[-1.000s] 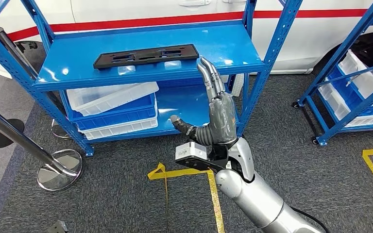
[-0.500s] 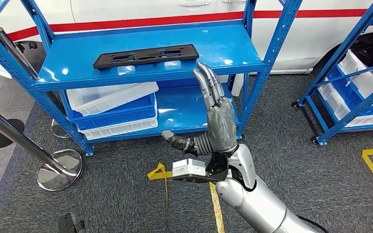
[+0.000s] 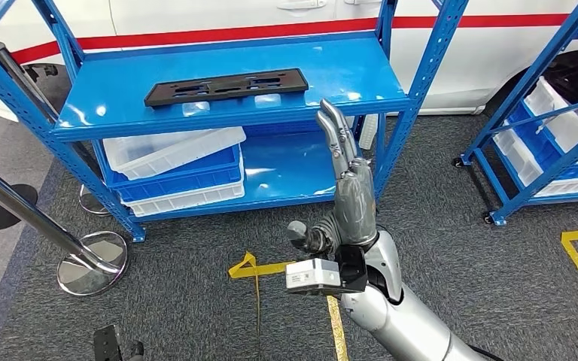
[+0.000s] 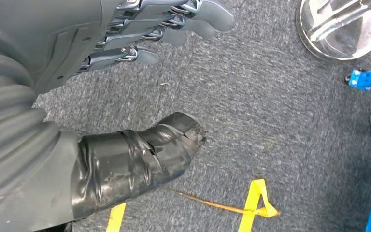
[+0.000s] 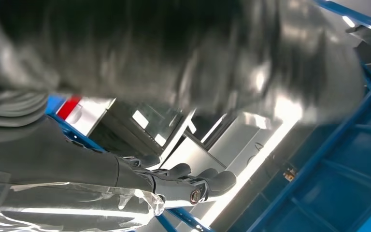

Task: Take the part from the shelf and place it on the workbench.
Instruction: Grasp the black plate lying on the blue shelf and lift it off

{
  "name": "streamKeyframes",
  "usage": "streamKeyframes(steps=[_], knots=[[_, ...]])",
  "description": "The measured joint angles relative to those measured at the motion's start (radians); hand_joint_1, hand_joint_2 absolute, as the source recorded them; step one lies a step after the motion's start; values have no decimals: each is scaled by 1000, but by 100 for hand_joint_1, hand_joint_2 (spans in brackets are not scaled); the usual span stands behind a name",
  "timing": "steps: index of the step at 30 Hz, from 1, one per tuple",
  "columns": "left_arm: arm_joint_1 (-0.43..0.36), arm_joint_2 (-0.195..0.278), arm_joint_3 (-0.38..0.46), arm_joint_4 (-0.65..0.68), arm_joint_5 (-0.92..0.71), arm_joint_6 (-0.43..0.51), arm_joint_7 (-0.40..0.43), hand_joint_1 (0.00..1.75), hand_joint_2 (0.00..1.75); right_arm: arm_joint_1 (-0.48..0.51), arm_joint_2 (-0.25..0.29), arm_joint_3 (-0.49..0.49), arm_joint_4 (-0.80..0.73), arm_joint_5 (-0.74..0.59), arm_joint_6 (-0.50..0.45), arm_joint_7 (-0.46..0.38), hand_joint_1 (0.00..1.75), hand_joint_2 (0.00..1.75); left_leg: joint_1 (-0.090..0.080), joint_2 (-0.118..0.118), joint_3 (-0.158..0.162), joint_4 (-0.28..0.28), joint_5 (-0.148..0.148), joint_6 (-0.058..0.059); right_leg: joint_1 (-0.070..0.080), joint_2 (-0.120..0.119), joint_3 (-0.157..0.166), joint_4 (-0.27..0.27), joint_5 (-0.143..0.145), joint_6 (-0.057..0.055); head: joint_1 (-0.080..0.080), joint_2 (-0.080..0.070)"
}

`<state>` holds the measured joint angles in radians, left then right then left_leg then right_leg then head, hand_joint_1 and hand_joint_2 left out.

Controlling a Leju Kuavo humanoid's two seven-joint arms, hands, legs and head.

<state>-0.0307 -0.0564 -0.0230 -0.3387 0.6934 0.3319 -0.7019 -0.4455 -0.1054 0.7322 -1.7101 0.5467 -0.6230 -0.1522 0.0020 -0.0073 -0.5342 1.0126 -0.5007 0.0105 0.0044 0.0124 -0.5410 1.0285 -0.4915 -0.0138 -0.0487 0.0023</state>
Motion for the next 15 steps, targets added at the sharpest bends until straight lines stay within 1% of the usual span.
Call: streamKeyframes(steps=[3,4,5,8,9,10,14,15], knots=[[-1,-1,10,0,-10,-2,0,0,175,9,-8,-2,-13,-7,12,-4,0,175,0,0,0,0,0,0,0,0,0,0,0,0,0,0],[-1,-2,14,0,-12,-3,0,0,175,11,-11,-2,-17,-8,15,-4,0,175,0,0,0,0,0,0,0,0,0,0,0,0,0,0],[-1,-2,17,0,-12,-3,0,0,131,13,-13,-2,-20,-8,17,-5,0,175,0,0,0,0,0,0,0,0,0,0,0,0,0,0],[-1,-3,28,0,-12,1,0,0,0,16,-20,-4,-31,-7,19,-7,0,44,0,0,0,0,0,0,0,0,0,0,0,0,0,0],[-1,-3,32,0,-11,2,0,0,0,16,-22,-5,-34,-7,19,-7,0,0,0,0,0,0,0,0,0,0,0,0,0,0,0,0],[-1,-5,37,0,-9,2,0,0,0,17,-23,-6,-36,-7,16,-7,0,0,0,0,0,0,0,0,0,0,0,0,0,0,0,0],[-3,-11,47,1,-6,0,0,0,0,24,-24,-11,-41,-21,0,-11,0,175,0,0,0,0,0,0,0,0,0,0,0,0,0,0],[-4,-13,48,1,-6,0,0,0,0,26,-24,-12,-41,-26,-3,-15,0,175,0,0,0,0,0,0,0,0,0,0,0,0,0,0]])
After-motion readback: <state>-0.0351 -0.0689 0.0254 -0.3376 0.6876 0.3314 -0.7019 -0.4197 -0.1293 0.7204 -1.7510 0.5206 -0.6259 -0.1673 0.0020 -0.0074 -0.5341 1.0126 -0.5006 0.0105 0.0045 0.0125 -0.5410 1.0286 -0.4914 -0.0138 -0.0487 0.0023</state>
